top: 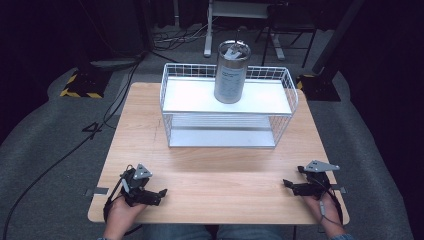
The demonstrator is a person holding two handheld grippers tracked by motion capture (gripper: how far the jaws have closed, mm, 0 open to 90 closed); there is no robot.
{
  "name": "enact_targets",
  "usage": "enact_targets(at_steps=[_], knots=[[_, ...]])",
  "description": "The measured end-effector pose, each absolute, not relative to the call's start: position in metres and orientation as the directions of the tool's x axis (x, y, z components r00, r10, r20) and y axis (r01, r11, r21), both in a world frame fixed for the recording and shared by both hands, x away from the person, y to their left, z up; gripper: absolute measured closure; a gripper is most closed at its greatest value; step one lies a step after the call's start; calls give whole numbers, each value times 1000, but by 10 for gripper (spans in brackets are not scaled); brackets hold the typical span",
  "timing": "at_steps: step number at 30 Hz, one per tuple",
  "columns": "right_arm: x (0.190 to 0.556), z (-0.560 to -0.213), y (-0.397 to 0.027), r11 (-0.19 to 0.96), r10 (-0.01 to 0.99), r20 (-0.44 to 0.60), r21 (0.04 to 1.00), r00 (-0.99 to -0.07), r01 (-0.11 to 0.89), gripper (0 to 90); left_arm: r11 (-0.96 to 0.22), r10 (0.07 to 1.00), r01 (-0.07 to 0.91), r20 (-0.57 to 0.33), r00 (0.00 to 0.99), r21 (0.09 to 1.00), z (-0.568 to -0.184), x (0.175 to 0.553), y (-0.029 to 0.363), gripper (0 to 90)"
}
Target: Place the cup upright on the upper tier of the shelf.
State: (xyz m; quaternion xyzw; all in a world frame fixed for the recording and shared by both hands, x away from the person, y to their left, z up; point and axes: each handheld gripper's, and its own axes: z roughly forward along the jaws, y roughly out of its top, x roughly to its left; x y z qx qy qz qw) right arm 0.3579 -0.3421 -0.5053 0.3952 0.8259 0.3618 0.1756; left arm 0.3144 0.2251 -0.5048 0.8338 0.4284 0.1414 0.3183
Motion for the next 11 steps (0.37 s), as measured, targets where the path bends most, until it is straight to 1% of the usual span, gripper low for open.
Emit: enact_targets(at_steps=[1, 11], knots=[[358, -505, -342, 426, 780, -4, 736, -626, 526, 145, -430, 806, 610, -21, 591, 666, -507, 314, 224, 0], [358, -505, -342, 426, 780, -4, 736, -626, 526, 146, -431, 804, 609, -23, 594, 666, -507, 313, 225, 1]])
